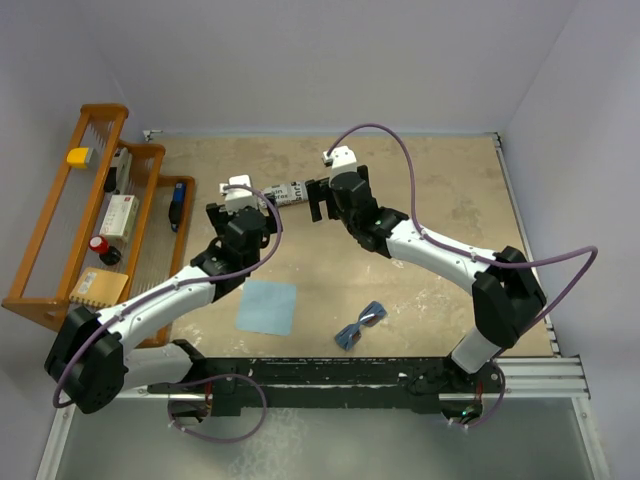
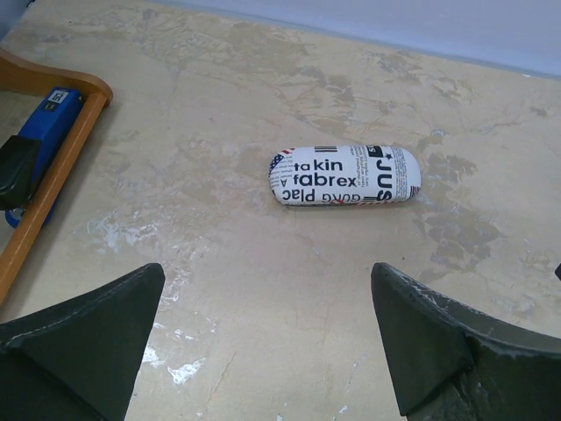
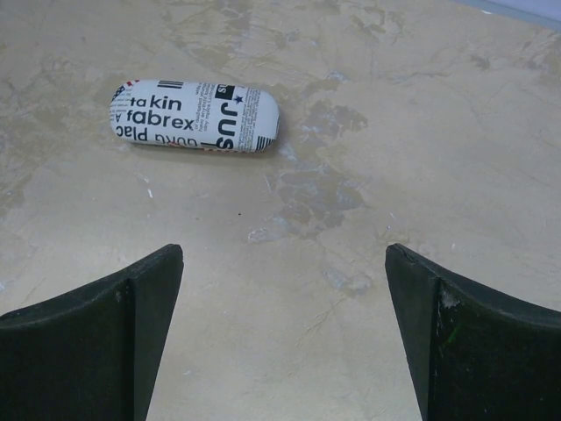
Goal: Organize the sunglasses
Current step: Move the sunglasses case to the center of the board.
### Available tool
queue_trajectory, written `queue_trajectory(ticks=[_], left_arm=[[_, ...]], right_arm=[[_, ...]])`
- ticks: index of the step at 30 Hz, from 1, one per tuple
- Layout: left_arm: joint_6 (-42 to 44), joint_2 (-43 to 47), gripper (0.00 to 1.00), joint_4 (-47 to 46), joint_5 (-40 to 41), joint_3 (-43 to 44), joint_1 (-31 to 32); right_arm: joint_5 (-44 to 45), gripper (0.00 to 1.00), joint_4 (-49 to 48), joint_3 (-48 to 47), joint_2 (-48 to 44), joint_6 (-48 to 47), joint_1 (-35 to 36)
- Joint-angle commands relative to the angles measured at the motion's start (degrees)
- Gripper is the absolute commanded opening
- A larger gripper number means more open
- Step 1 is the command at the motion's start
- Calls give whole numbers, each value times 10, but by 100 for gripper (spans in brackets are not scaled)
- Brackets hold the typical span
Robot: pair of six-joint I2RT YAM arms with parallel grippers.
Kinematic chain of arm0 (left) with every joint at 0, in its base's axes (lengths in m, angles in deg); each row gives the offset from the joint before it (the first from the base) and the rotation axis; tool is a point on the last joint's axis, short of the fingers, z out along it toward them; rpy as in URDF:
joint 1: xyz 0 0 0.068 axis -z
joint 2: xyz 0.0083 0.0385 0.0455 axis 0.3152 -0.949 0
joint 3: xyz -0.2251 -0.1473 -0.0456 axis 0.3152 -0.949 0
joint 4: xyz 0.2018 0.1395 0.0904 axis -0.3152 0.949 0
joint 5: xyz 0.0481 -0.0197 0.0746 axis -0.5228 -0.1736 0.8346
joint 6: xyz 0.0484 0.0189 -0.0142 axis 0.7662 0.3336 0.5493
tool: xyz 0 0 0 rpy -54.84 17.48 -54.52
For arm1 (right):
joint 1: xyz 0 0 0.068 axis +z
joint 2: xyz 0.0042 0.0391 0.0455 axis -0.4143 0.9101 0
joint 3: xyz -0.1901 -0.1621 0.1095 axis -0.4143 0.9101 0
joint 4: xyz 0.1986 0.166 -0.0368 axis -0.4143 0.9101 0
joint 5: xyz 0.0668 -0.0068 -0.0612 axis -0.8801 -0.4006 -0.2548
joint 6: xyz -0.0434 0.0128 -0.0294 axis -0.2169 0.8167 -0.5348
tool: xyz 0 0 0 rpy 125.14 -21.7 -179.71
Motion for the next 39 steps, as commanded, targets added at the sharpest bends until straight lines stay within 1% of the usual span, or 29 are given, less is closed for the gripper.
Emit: queue_trajectory(ticks=[1, 4, 8, 10, 14, 19, 20, 21, 23, 26, 31, 34, 36, 38, 39], left_arm=[[-14, 20, 99, -28, 10, -6, 0], [-11, 20, 99, -26, 4, -4, 0], [-7, 29, 99, -37, -1, -13, 0], [-16, 37, 99, -44, 26, -22, 0], [-31, 59, 99, -71, 82, -57, 0], [-64, 49, 100, -19, 93, -53, -1], [-68, 46, 100, -9, 90, -52, -1], [-70, 43, 98, -7, 86, -53, -1], [-78, 45, 97, -6, 82, -58, -1], [-97, 57, 98, -5, 94, -66, -2], [-106, 72, 98, 9, 109, -76, -2], [-109, 82, 98, 16, 117, -81, -2], [-112, 93, 98, 17, 123, -86, -2], [-112, 97, 98, 17, 122, -89, -3], [-112, 97, 98, 17, 120, -89, -3]], right_arm=[[14, 99, -21, 3, -29, 4, 1], [12, 99, -21, 1, -29, 3, 0], [-16, 99, -25, 0, -27, -15, 1], [-42, 99, -5, -8, -24, -9, 0], [-24, 99, 10, -24, -11, -35, 0], [-34, 95, 51, -83, 45, -84, 1], [-53, 91, 67, -101, 61, -93, 0], [-70, 90, 81, -119, 77, -100, 0], [-80, 91, 102, -150, 107, -110, 1], [-108, 91, 103, -173, 140, -116, 1], [-89, 90, 97, -216, 184, -131, -3], [-99, 90, 103, -251, 213, -121, -13], [-117, 87, 109, -279, 234, -105, -23], [-143, 75, 107, -294, 247, -94, -32], [-149, 72, 103, -299, 253, -87, -36]])
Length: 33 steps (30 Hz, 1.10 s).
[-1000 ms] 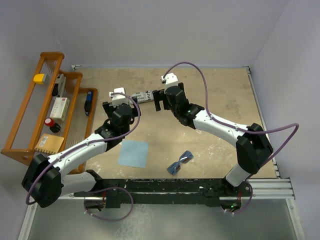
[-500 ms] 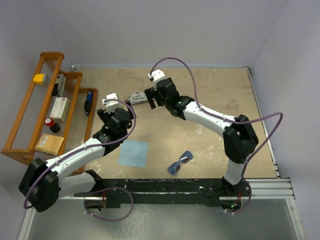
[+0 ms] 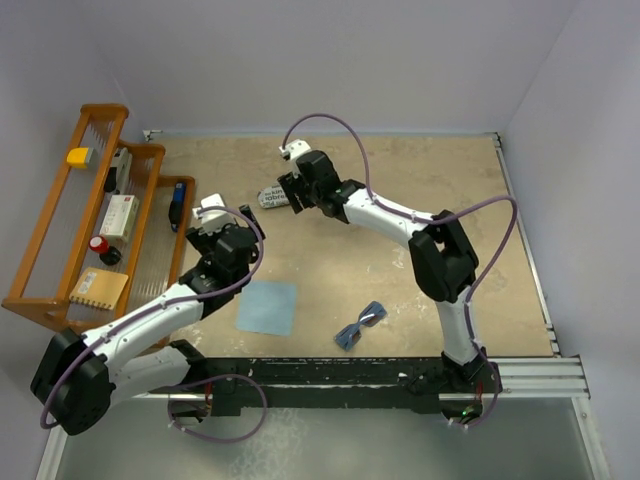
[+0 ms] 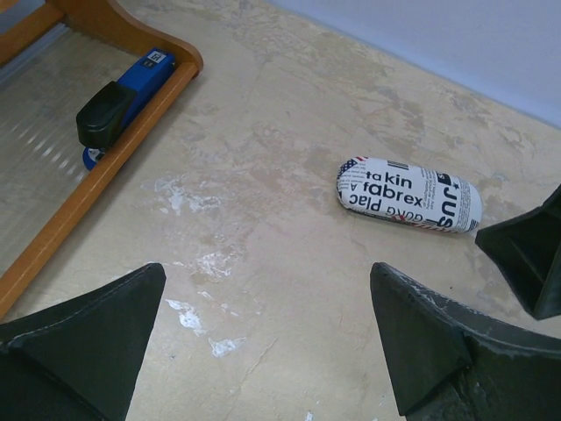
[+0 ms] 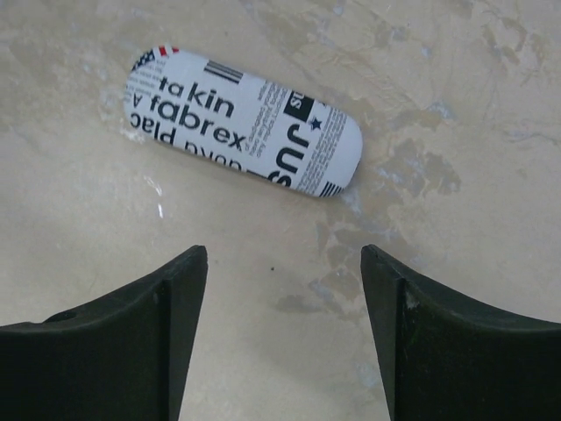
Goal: Organize the sunglasses
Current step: Move the sunglasses case to the center of the board.
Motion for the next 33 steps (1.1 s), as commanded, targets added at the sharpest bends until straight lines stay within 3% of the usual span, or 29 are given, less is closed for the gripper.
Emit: queue_trajectory(ticks=[1, 7, 10, 33], left_arm=[[-13, 16, 98, -5, 14, -6, -2], [-26, 1, 98, 1, 4, -1, -2], [-34, -5, 97, 2, -1, -1, -1], [-35, -8, 97, 12, -14, -4, -2]], right_arm=[[-39, 72, -13, -49, 8, 28, -24], [-33, 68, -26, -93, 51, 30, -28], [-30, 73, -25, -121, 76, 30, -30], [-35, 77, -101, -234, 208, 96, -45]])
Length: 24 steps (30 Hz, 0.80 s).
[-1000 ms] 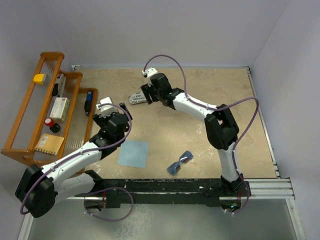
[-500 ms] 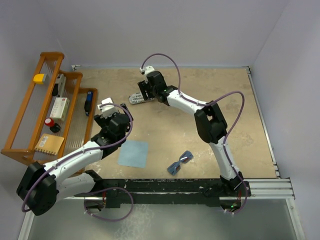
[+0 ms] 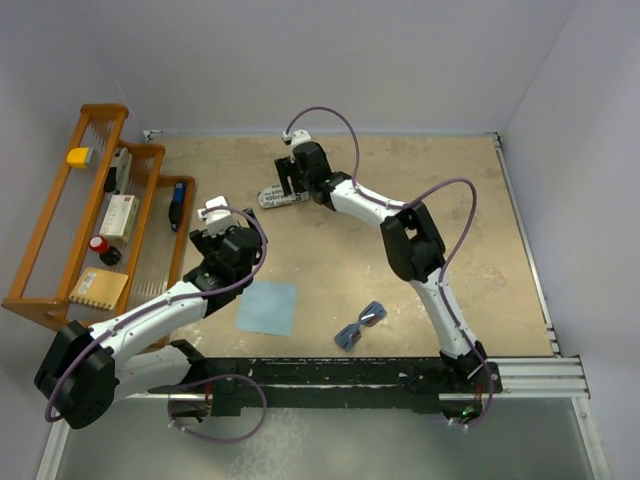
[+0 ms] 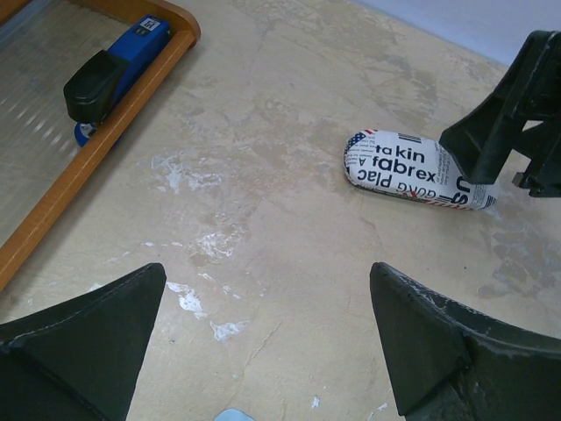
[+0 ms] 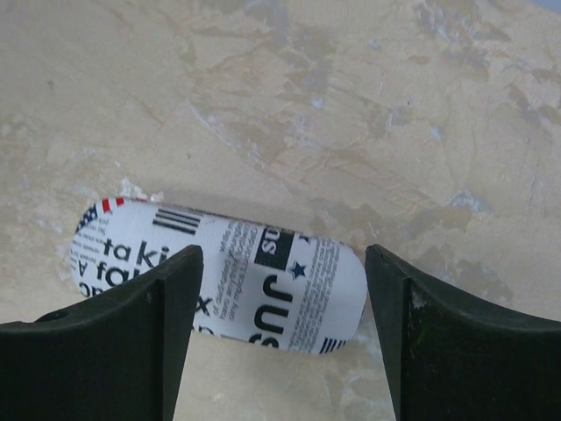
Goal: Organize the sunglasses
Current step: Move the sunglasses case to the center of the board.
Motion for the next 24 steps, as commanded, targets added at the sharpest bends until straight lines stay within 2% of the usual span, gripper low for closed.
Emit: queue_trajectory(ticks=[1, 7, 12, 24], left_arm=[[-8, 9, 97, -9, -3, 2, -1], [-9, 9, 96, -5, -7, 2, -2], [-7, 11, 96, -6, -4, 2, -1], [-10, 7, 96, -9, -4, 0, -1]], right_arm=[[-4, 78, -47, -54, 23, 22, -2], [-10, 78, -42, -88, 55, 25, -1], [-18, 78, -42, -72, 56, 23, -1], [-27, 76, -59, 54, -11, 19, 13]])
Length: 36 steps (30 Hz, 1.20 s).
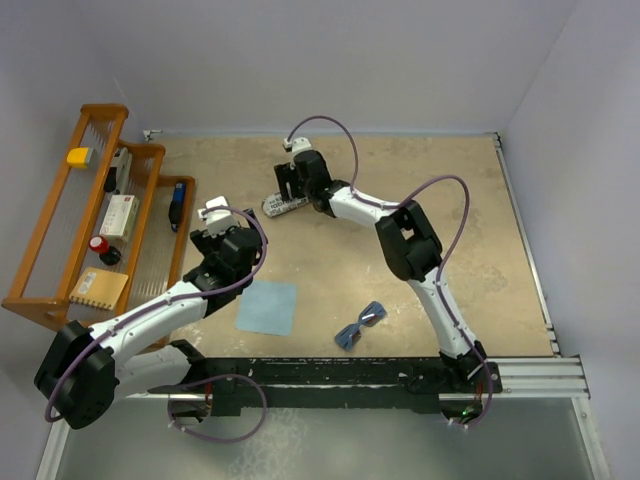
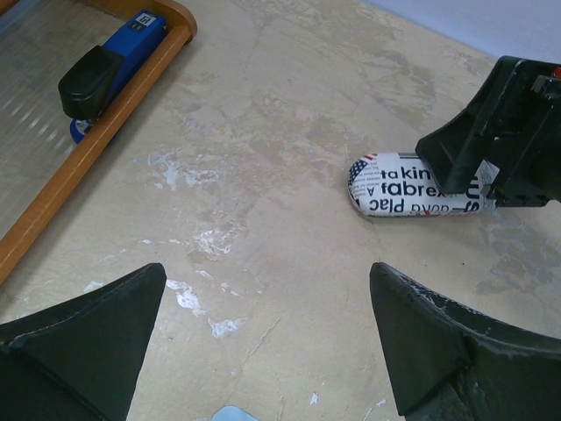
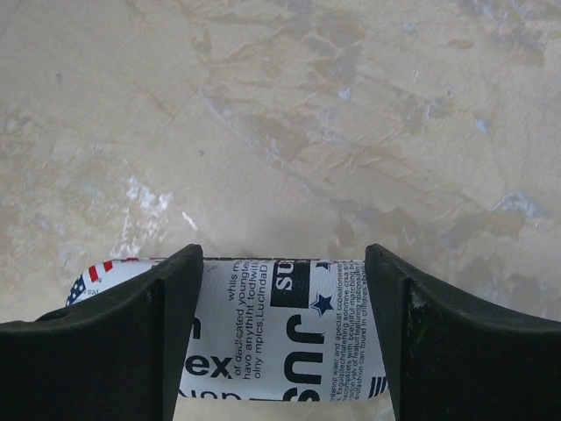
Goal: Organize the sunglasses
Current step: Move the sunglasses case to the center of the board.
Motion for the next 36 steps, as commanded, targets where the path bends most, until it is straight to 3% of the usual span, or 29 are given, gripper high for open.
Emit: queue_trajectory(ticks=[1, 24, 36], left_arm=[[-7, 8, 96, -13, 3, -1, -1], [-10, 18, 96, -15, 1, -1, -1], [-15, 47, 96, -2, -5, -6, -2]], right_arm=[[-3, 76, 8, 58, -55, -5, 15], [-3, 72, -65, 382, -276, 62, 25], [13, 70, -66, 498, -398, 86, 62]])
